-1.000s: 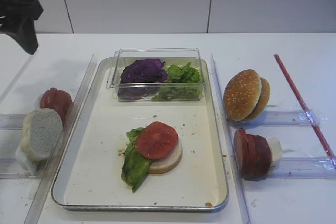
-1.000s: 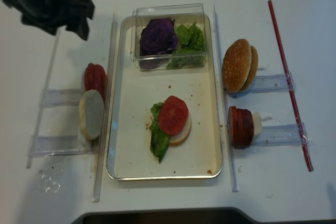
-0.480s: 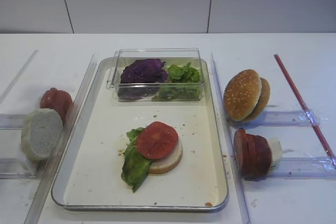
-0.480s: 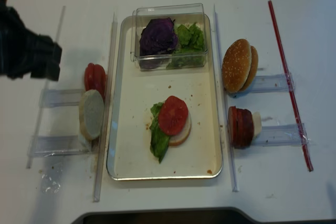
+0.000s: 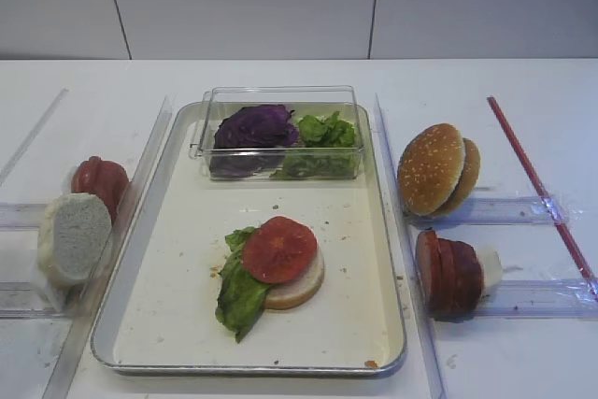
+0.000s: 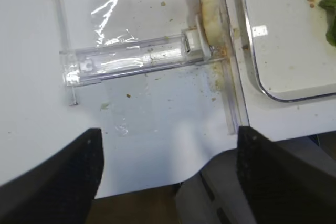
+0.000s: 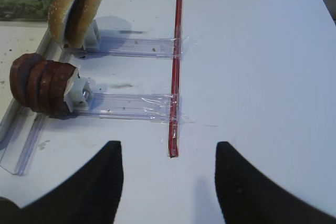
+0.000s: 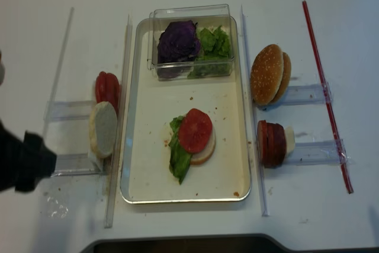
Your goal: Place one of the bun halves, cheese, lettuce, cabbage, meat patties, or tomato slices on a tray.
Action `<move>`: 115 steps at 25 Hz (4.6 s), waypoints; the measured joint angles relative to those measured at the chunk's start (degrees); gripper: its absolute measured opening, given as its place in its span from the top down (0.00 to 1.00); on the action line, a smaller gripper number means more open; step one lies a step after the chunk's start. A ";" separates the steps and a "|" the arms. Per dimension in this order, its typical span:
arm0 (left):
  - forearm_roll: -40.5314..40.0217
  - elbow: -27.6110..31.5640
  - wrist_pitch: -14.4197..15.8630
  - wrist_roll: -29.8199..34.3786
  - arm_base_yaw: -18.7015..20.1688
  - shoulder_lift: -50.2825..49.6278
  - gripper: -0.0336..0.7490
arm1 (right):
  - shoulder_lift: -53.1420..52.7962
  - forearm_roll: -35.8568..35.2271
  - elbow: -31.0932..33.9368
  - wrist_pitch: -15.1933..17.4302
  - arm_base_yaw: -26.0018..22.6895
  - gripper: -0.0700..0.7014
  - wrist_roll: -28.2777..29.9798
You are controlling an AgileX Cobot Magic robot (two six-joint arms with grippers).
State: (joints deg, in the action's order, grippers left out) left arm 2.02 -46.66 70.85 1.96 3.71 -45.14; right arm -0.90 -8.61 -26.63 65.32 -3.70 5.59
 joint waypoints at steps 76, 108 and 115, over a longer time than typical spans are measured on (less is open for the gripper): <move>-0.08 18.88 -2.97 -1.43 0.00 46.00 0.34 | 0.00 0.04 0.00 0.00 0.00 0.38 0.00; -0.08 18.88 -2.97 -1.43 0.00 46.00 0.34 | 0.00 0.04 0.00 0.00 0.00 0.38 0.10; -0.08 18.88 -2.97 -1.43 0.00 46.00 0.34 | 0.00 0.04 0.00 0.00 0.00 0.38 0.10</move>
State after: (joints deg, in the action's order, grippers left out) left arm 1.94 -27.79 67.88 0.53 3.71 0.86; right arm -0.90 -8.57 -26.63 65.32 -3.70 5.70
